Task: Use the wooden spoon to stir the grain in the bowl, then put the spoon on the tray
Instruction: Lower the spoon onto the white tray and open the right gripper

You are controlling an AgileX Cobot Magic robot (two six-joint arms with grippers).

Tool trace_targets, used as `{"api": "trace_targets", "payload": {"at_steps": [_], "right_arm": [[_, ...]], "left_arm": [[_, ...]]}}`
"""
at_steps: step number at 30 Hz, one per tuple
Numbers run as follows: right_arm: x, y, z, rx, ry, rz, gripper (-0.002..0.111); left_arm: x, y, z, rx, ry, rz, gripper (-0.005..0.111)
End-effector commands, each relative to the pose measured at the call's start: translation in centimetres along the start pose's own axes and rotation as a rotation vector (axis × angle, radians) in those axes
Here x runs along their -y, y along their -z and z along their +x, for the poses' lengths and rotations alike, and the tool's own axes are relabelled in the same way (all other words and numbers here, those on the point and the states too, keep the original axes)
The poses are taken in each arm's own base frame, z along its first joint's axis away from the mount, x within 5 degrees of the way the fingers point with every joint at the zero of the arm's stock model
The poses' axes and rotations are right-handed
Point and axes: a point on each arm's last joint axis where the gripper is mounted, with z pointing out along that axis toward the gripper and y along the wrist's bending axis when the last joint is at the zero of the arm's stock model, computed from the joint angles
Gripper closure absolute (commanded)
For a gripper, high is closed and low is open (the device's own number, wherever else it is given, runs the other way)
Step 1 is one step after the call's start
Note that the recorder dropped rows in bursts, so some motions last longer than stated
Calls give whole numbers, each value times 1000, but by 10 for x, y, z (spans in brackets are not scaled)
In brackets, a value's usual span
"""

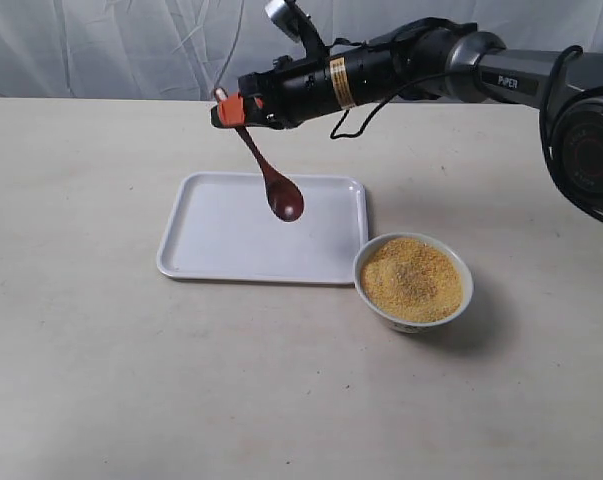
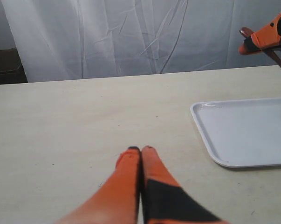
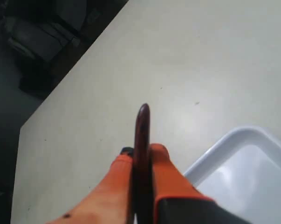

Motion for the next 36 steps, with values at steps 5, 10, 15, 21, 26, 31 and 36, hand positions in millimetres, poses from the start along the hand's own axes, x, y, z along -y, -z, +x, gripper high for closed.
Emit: {"api": "trace_targets", "payload": {"at_steps": [5,10,15,21,26,31,36], "right_arm": [[0,-21,7,-7,111,10,109],[14,-32,25,-43,136,-6,109],[27,-39,39,-63,106,1,109],[41,-44,50,-67,79,42,97],[49,-47,56,-72,62,60,72],[54,-48,57,-60,60,103,72],[56,-48,56,-51,51,126,53]], "left_arm": [[0,0,0,11,3,0,107],[0,0,0,11,3,0,107],[0,0,0,11,3,0,107],[0,0,0,11,3,0,107],[0,0,0,11,3,0,107],[0,0,0,11,3,0,107],[0,0,0,11,3,0,107]]}}
